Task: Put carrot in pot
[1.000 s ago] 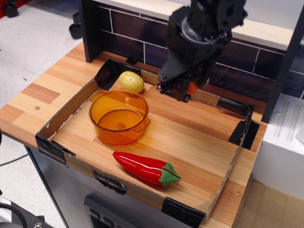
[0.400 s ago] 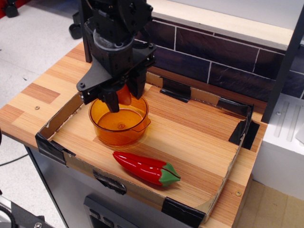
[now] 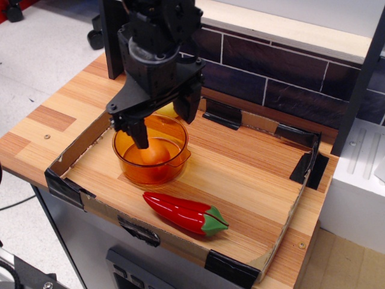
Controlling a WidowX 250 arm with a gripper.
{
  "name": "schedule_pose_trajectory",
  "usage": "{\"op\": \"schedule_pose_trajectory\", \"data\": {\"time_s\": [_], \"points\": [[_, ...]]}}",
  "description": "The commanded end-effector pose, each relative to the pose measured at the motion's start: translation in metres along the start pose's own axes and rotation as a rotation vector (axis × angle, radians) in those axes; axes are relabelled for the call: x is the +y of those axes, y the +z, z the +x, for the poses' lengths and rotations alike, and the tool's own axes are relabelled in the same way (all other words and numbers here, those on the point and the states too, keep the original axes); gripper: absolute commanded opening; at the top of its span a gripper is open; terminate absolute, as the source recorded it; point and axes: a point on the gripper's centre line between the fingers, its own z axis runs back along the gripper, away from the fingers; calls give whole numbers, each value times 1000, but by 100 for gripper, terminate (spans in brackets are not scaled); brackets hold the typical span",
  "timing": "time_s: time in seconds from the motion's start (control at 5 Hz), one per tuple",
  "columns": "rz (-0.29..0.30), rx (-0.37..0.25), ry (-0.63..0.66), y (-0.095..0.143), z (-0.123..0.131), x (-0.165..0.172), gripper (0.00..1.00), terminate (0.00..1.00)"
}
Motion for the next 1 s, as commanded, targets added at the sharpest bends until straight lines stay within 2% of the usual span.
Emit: {"op": "schedule_pose_trajectory", "data": {"time_s": [0.0, 0.2, 0.4, 0.6, 0.8], "points": [[-59, -5, 19, 27, 11, -7, 100, 0], [-33, 24, -7, 50, 11, -13, 100, 0], [-10, 26, -61, 71, 10, -16, 100, 0], [-10, 26, -61, 71, 10, -16, 100, 0], [-10, 26, -61, 71, 10, -16, 100, 100]]}}
